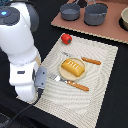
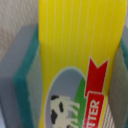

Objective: Interact with the objects in diverse but meaningful ways.

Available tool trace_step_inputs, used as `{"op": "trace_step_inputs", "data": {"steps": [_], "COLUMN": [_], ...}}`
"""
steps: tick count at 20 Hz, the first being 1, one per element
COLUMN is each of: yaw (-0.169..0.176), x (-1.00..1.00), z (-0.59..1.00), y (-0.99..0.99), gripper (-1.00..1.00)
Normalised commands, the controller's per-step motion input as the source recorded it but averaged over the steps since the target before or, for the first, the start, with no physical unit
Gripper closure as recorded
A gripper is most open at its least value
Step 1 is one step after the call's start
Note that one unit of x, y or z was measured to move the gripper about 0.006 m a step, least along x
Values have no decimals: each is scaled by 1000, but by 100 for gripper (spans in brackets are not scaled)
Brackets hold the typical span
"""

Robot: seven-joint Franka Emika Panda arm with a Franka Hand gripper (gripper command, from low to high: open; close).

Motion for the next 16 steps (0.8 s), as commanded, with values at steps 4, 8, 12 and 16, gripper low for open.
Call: {"op": "trace_step_inputs", "data": {"steps": [4, 8, 12, 16], "yaw": [69, 77, 85, 38], "x": [53, -61, -586, -899], "z": [834, 550, 141, 38], "y": [166, 7, 91, 266], "gripper": [-100, -100, -100, -100]}}
